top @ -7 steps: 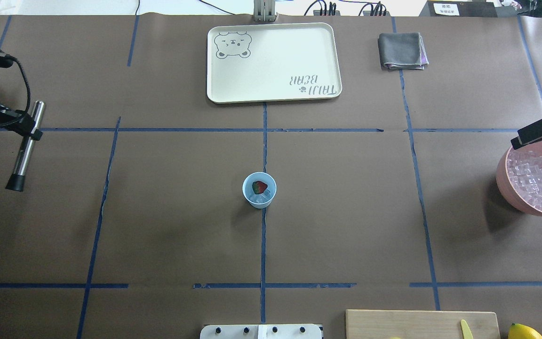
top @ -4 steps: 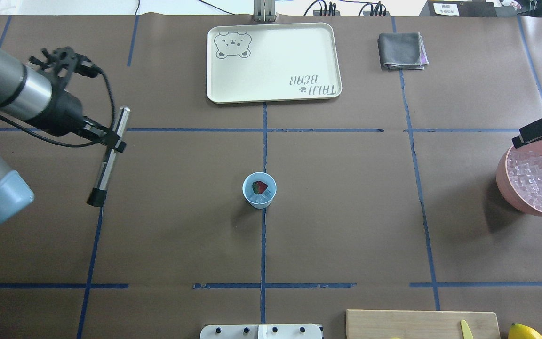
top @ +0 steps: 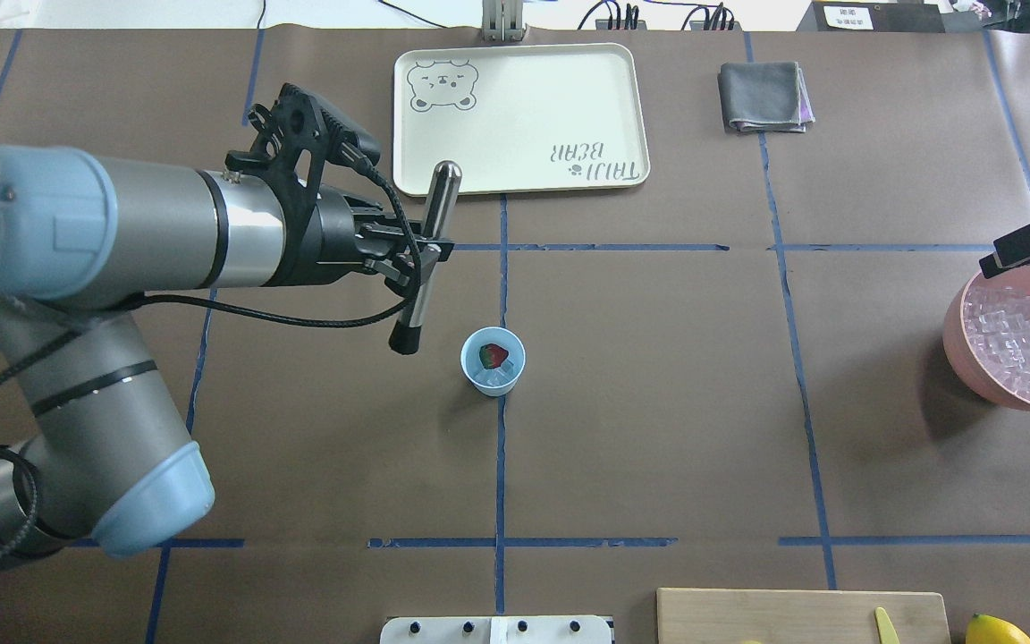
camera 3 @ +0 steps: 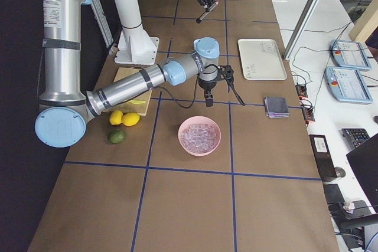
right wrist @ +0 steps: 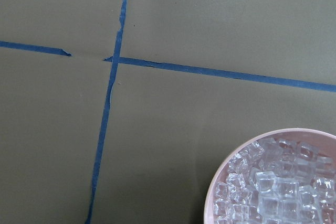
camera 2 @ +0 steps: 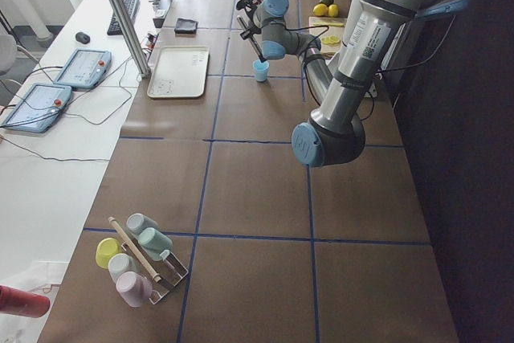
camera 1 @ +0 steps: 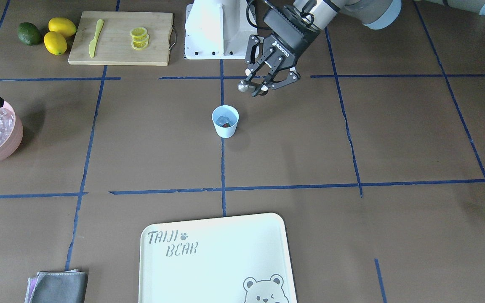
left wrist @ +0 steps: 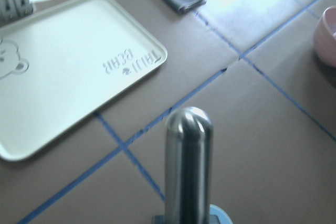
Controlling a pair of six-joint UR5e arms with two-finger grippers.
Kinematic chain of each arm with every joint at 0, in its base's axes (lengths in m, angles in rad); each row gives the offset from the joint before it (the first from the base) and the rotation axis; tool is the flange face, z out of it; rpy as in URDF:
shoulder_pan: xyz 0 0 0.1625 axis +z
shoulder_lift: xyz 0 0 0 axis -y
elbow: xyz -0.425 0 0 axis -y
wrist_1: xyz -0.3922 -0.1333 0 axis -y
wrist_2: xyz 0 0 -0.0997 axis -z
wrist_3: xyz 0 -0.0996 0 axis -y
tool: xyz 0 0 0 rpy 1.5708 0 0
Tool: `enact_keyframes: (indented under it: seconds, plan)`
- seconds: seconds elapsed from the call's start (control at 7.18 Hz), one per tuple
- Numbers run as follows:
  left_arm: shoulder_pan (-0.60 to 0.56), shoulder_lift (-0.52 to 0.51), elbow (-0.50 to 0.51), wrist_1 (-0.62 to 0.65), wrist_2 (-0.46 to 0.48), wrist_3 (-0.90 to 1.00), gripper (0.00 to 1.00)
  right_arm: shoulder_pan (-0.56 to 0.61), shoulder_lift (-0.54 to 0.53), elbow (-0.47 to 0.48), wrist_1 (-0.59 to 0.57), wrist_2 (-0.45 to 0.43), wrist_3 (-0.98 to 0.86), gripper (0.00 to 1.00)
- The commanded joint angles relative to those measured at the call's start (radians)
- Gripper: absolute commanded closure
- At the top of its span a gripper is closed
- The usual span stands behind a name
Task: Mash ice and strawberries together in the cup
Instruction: 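Carry the pestle with the left gripper over the white cup, then press the pestle down into the cup with the left gripper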
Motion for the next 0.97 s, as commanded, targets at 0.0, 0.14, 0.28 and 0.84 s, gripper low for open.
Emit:
enact_keyframes:
  seconds: [0.0, 0.14, 0.28, 0.84]
  plan:
    - [0.157, -0.003, 0.079, -0.311, 0.361, 0.066, 1.0, 0.001, -0.001, -0.001, 0.003, 0.0, 0.0, 0.01]
    - [0.22, 0.0, 0.098, -0.404, 0.475, 0.145, 1.0, 0.001, -0.001, 0.0, 0.003, 0.0, 0.0, 0.01]
    - [0.236, 0.003, 0.139, -0.468, 0.529, 0.181, 1.0, 0.001, -0.001, 0.0, 0.005, 0.0, 0.0, 0.01]
    - [0.263, 0.003, 0.236, -0.582, 0.533, 0.266, 1.0, 0.001, 0.003, 0.0, 0.006, 0.0, 0.0, 0.01]
